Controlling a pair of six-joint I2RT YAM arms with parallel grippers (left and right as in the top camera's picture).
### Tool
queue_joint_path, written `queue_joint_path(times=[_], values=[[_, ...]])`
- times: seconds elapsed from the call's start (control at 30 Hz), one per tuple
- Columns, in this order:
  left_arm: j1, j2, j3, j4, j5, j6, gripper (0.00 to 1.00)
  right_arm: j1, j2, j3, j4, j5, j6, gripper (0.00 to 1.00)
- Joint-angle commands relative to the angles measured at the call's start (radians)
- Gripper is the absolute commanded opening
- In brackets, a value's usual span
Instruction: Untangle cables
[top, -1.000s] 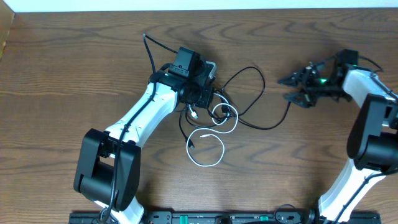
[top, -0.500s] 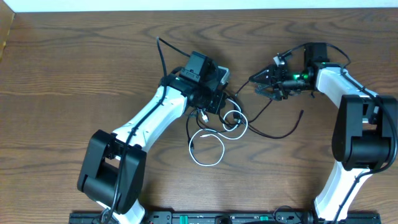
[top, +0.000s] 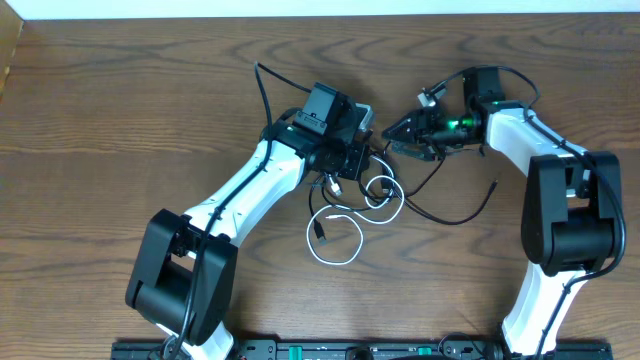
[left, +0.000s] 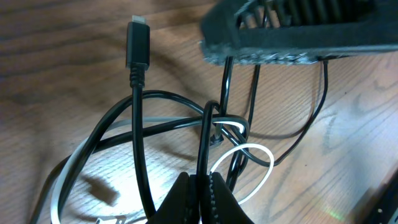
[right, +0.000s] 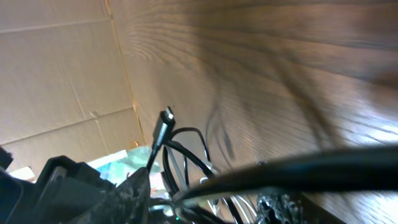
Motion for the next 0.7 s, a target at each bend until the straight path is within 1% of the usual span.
queue_joint_path(times=[0.0,0.07,0.2,0.23,0.27,0.33,0.37,0.53,0.67], values=[[-0.029,0.009,-0.006,0.004,0.017,-0.016,0.07,0.017,-0.025,-0.004,0.013,0.012,0.016,0.48],[-0.042,0.009,-0.006,0.006,0.017,-0.016,0.08,0.024,-0.025,-0.004,0.013,0.043,0.034,0.47],[-0.055,0.009,-0.006,0.019,0.015,-0.016,0.08,0.044,-0.025,-0.005,0.012,0.112,0.052,0.41],[-0.055,0.009,-0.006,0.021,0.013,-0.016,0.07,0.048,-0.025,-0.005,0.012,0.116,0.052,0.36],[-0.055,0.009,-0.006,0.022,0.013,-0.016,0.08,0.051,-0.025,-0.005,0.012,0.116,0.052,0.27],[-0.055,0.009,-0.006,0.022,0.009,-0.016,0.08,0.051,-0.025,-0.005,0.012,0.116,0.066,0.05],[-0.055,0.009,-0.006,0.021,0.003,-0.016,0.08,0.051,-0.025,-0.005,0.012,0.116,0.074,0.01],[-0.055,0.009,-0.006,-0.002,-0.08,-0.016,0.07,0.032,-0.025,-0.005,0.0,0.114,0.073,0.01],[-0.055,0.009,-0.008,-0.023,-0.093,-0.008,0.07,-0.011,-0.025,-0.005,0.001,0.046,0.005,0.01]])
